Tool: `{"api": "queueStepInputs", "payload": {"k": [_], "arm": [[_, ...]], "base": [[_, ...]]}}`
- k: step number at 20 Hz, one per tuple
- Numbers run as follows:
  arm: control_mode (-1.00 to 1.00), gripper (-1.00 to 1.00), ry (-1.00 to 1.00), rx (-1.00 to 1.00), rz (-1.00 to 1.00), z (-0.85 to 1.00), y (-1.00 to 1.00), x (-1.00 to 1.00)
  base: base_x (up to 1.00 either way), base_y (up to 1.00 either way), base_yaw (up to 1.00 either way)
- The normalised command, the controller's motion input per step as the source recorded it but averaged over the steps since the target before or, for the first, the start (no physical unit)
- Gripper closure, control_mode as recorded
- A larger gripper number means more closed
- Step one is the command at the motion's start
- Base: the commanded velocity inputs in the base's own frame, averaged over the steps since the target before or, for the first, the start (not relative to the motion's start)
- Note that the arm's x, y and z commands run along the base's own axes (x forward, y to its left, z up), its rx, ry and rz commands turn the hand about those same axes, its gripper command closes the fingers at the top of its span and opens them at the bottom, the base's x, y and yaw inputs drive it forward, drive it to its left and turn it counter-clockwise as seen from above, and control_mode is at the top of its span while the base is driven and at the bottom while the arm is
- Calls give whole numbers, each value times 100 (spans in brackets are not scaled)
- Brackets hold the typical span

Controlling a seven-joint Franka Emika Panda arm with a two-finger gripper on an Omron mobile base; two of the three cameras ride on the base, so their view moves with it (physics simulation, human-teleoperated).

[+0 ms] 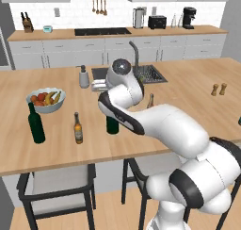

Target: Move the plastic bottles in the middle to the plastics group, and the glass bottles in the middle to the glass group.

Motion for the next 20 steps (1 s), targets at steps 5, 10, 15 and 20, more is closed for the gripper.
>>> {"api": "queueStepInputs", "payload": {"k": [5, 10, 15, 20], "arm": [[-100, 100, 0, 0, 5, -44, 53, -9], [-100, 100, 0, 0, 7, -6, 53, -16], [-100, 100, 1, -1, 9, -16, 80, -6], [-100, 100, 2, -1, 8, -22, 85, 0]], "base": [[0, 0, 0], [0, 0, 0], [0, 0, 0], [0, 0, 0]]}}
